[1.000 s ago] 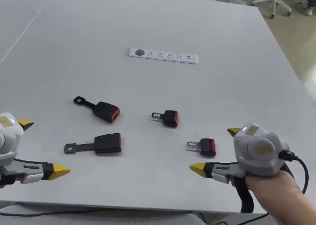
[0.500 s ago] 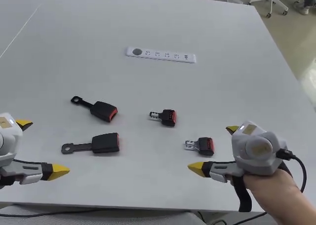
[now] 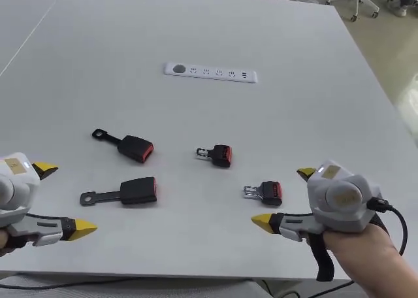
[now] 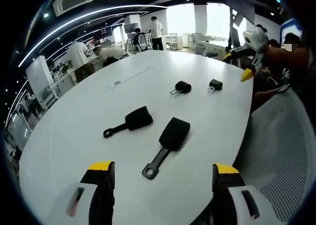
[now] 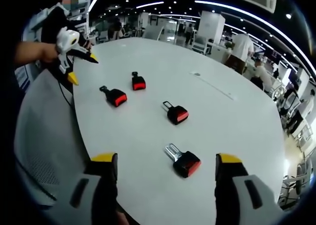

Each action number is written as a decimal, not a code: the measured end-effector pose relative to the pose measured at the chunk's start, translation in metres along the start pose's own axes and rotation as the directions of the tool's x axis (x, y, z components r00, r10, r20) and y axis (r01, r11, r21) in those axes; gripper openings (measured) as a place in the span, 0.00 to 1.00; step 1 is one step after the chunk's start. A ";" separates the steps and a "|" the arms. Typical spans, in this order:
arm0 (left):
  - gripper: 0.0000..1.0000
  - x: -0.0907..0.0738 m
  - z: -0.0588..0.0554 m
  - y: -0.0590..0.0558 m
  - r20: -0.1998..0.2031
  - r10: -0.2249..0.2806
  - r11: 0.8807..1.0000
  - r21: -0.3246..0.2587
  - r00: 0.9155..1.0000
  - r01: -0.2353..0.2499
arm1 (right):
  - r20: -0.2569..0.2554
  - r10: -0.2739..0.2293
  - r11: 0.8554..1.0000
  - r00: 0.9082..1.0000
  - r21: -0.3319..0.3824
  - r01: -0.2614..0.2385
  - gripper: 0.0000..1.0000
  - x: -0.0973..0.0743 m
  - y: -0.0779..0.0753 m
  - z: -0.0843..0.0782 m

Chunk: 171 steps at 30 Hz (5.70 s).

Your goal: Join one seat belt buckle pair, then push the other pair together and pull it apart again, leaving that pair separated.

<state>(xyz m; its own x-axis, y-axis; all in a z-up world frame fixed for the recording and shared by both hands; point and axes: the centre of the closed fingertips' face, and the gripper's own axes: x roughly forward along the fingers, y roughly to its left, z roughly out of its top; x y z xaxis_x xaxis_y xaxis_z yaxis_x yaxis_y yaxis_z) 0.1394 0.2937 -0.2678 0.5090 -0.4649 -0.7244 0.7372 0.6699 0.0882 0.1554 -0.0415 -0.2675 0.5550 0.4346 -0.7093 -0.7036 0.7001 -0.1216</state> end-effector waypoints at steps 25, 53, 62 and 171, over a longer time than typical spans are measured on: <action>0.63 0.044 0.014 -0.011 -0.065 -0.115 0.959 0.252 0.991 0.128 | -0.042 0.064 0.988 0.997 -0.139 -0.069 0.65 0.013 0.000 -0.002; 0.41 0.095 0.015 -0.015 -0.195 -0.190 0.870 0.421 0.962 0.257 | -0.272 0.213 0.858 0.938 -0.407 -0.313 0.42 0.065 -0.030 -0.043; 0.38 0.108 0.008 -0.012 -0.243 -0.204 0.850 0.436 0.948 0.295 | -0.304 0.233 0.841 0.924 -0.415 -0.348 0.40 0.076 -0.035 -0.050; 0.32 0.130 -0.004 -0.018 -0.411 -0.237 0.739 0.511 0.880 0.438 | -0.213 0.385 0.786 0.898 -0.434 -0.440 0.35 0.163 0.114 0.038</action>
<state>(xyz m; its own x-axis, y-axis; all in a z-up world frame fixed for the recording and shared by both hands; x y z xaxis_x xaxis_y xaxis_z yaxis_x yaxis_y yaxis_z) 0.1905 0.2231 -0.3663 0.0903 -0.3301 -0.9396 0.9953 -0.0043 0.0972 0.1831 0.1305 -0.3708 0.1331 0.5389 -0.8318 -0.9899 0.1136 -0.0848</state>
